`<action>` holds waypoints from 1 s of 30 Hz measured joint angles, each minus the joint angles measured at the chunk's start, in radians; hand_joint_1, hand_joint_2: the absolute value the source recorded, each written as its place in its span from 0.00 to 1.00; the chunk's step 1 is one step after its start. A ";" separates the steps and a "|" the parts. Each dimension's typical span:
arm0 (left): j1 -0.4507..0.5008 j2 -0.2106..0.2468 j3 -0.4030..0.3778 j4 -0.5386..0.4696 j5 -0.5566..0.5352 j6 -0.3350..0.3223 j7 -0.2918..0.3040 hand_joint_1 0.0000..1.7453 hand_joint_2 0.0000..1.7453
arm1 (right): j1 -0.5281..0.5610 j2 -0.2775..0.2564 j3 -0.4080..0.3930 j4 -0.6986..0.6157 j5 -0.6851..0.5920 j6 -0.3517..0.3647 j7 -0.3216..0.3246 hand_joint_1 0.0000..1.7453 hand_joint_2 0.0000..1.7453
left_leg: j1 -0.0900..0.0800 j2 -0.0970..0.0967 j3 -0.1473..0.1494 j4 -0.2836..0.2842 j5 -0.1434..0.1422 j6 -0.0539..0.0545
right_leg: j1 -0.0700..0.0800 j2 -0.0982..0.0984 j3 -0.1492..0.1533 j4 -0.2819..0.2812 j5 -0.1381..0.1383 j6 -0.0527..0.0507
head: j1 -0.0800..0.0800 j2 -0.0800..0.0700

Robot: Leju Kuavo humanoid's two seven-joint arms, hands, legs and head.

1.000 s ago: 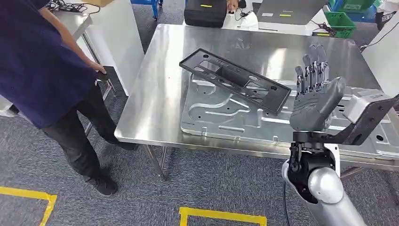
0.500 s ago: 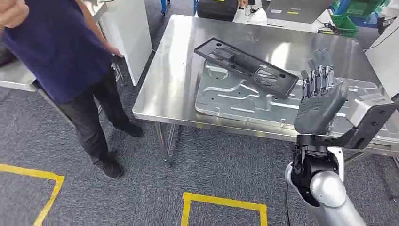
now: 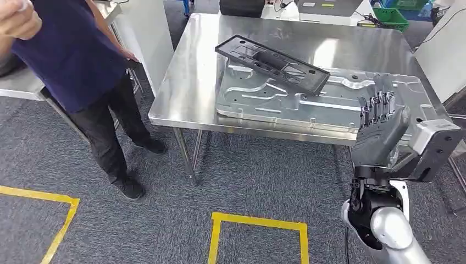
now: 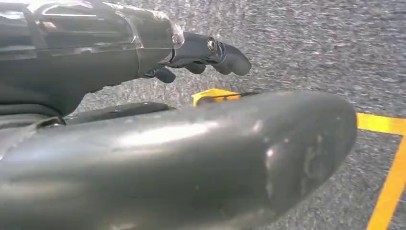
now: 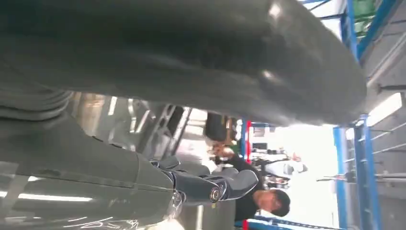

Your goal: Take the parts from the cabinet and place them on the table.

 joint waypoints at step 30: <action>0.004 0.001 -0.001 0.000 -0.008 0.018 0.034 0.00 0.00 | 0.239 0.039 -0.131 0.060 -0.263 0.000 -0.248 0.00 0.00 | 0.004 -0.006 0.082 -0.019 -0.056 0.004 | -0.010 0.013 -0.070 0.044 0.023 0.012 | -0.002 0.000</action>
